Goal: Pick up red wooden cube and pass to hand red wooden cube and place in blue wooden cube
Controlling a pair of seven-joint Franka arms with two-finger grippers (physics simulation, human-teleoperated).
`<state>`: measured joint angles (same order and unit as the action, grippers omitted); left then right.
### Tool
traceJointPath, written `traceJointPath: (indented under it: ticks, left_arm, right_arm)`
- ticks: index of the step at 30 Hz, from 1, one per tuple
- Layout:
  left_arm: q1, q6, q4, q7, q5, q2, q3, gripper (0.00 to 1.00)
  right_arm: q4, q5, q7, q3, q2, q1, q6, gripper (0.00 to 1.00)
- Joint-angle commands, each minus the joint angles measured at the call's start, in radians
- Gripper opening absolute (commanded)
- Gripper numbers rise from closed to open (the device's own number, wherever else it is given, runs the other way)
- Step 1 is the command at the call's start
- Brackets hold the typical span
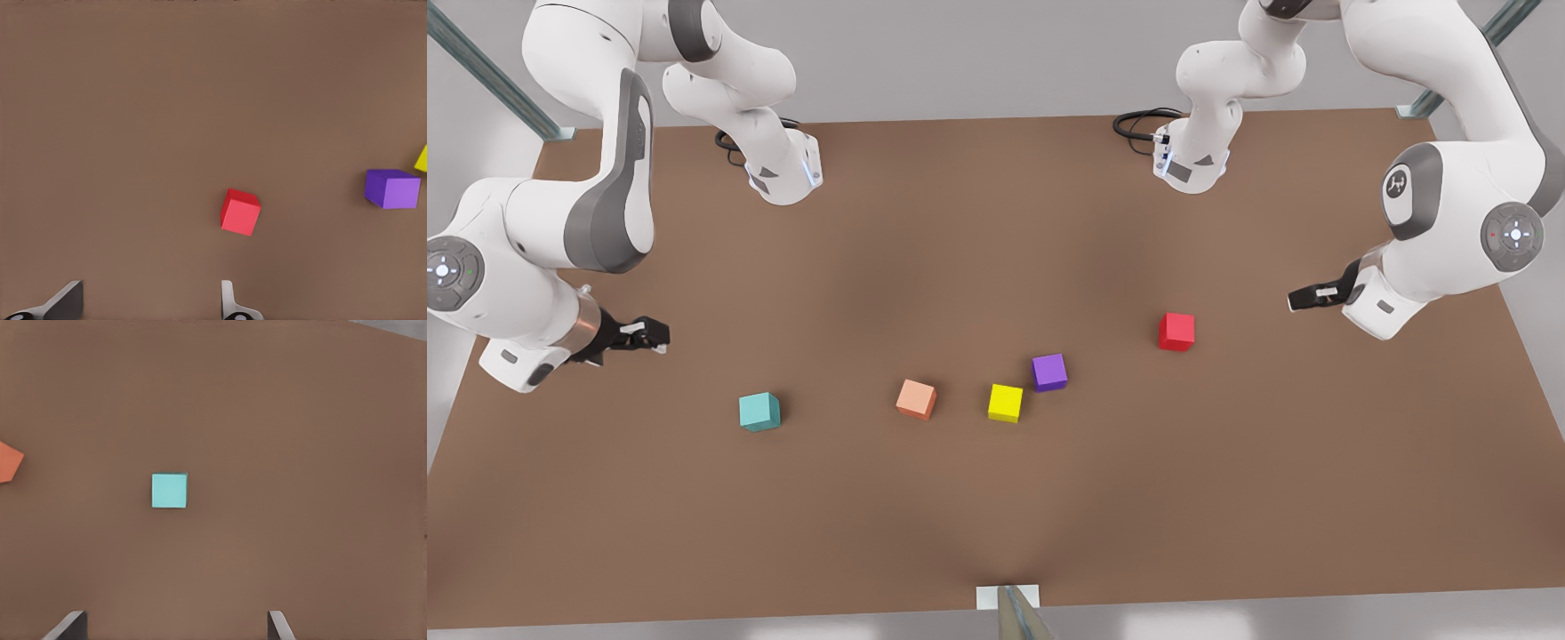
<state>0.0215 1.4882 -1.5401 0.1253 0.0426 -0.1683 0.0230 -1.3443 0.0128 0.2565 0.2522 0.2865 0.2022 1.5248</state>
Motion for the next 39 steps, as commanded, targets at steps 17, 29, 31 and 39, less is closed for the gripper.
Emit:
traceJointPath:
  ticks: [17, 29, 31, 39]
  left_arm:
    - [0.184, 0.811, -0.578, 0.02, -0.001, -0.108, -0.017, 1.0]
    - [0.19, 0.893, -0.687, 0.02, 0.007, -0.14, -0.032, 1.0]
    - [0.19, 0.893, -0.698, 0.02, 0.007, -0.143, -0.032, 1.0]
    - [0.192, 0.911, -0.715, 0.02, 0.008, -0.211, -0.032, 1.0]
  right_arm:
    - [-0.007, 0.004, 0.086, -0.001, 0.003, -0.001, 0.02, 1.0]
    - [-0.009, 0.004, 0.086, -0.001, 0.005, -0.003, 0.012, 1.0]
    - [-0.009, 0.004, 0.084, -0.001, 0.006, 0.0, 0.012, 1.0]
    - [-0.01, 0.004, 0.076, -0.001, 0.006, 0.002, 0.005, 1.0]
